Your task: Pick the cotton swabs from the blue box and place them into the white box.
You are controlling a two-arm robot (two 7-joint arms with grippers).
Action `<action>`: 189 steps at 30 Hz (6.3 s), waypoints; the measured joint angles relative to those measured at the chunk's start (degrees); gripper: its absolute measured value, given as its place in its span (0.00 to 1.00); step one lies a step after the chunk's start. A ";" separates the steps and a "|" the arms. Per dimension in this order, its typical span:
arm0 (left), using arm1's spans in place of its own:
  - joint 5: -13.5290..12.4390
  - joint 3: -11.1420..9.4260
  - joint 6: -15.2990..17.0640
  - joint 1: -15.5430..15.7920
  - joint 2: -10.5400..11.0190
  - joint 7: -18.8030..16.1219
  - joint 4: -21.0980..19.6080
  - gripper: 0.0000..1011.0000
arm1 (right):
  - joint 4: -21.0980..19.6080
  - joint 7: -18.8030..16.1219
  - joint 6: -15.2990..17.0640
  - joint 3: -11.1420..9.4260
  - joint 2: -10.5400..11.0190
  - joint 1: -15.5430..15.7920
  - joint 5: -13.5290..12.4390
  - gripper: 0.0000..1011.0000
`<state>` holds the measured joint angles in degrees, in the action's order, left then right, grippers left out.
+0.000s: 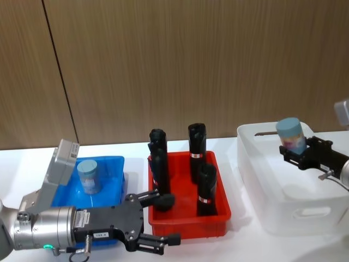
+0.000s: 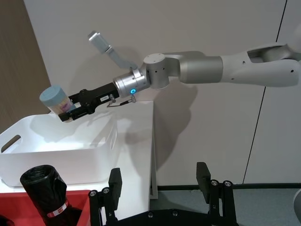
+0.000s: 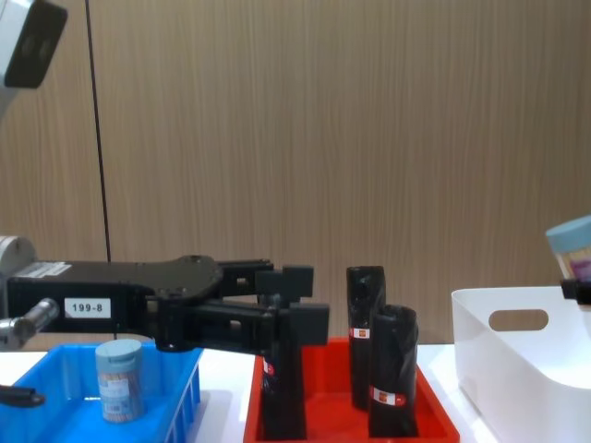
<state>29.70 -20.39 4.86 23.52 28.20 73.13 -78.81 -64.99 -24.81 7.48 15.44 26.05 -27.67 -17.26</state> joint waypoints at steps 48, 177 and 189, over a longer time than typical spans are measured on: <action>-3.43 -1.05 -0.71 -1.87 -1.21 -13.64 -2.74 0.99 | -6.75 8.40 -3.01 -0.11 -3.44 6.65 2.43 0.99; -18.21 -5.64 -4.07 -9.93 -6.30 -72.50 -14.36 0.99 | -23.02 1.37 10.01 -2.55 -8.62 16.04 -1.72 0.99; -18.22 -5.64 -4.07 -9.93 -6.30 -72.50 -14.36 0.99 | -15.66 -1.78 10.69 -1.34 -10.79 11.21 -0.42 0.99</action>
<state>11.48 -26.03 0.80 13.59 21.90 0.63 -93.17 -80.65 -26.60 18.17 14.10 15.26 -16.46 -17.68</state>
